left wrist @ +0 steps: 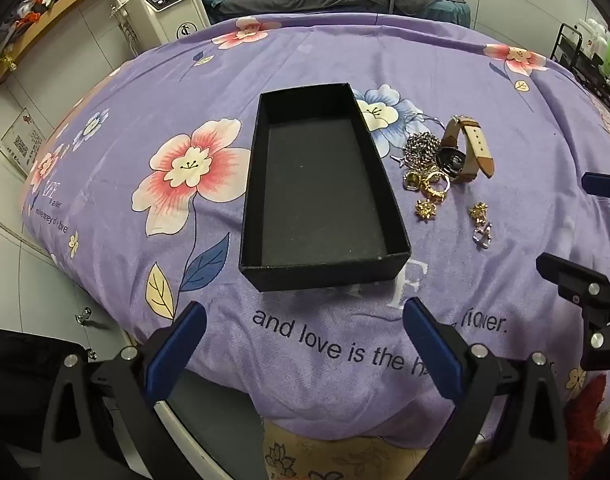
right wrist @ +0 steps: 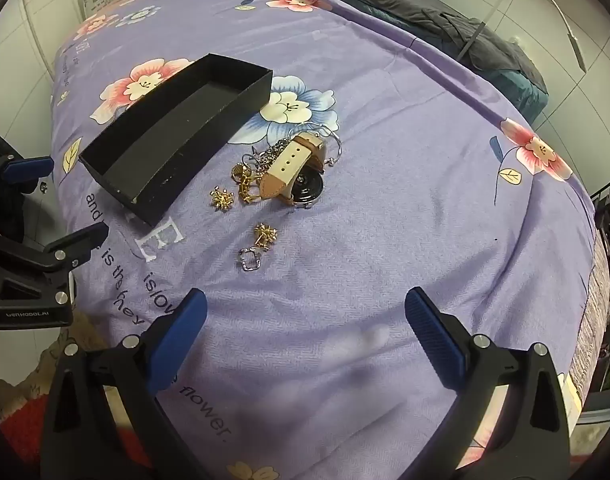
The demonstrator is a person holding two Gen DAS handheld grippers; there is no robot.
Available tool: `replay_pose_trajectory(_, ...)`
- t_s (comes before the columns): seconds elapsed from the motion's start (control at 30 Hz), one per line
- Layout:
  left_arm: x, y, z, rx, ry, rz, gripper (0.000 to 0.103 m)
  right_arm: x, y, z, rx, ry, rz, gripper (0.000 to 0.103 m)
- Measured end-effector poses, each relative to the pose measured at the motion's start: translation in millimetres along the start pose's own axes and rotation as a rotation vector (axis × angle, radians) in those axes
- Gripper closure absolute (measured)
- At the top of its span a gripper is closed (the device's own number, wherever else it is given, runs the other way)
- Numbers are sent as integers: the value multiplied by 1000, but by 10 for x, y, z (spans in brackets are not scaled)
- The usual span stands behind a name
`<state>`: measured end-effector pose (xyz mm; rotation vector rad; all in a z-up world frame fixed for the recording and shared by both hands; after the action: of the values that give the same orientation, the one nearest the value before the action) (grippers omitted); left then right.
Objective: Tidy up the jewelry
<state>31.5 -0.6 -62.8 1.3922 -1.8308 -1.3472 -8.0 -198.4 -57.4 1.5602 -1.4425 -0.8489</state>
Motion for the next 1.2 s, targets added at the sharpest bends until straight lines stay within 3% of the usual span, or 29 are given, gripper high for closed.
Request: replay_pose_trajectory(1.2, 13, -35, 52, -11, 11, 15, 6, 0, 6, 2, -2, -3, 2, 5)
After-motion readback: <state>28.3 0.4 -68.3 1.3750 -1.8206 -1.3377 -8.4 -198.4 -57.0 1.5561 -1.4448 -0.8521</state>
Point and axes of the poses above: each gripper's, at about its wrist camera, not at the fingertips, and y roughly against the way its jaws point, x to its right, z to its underside, the point moved 7 cm from there along -y, roughly the way its jaws point, and after that the axes turned 7 degrees about -y, right-handed, at the moved point
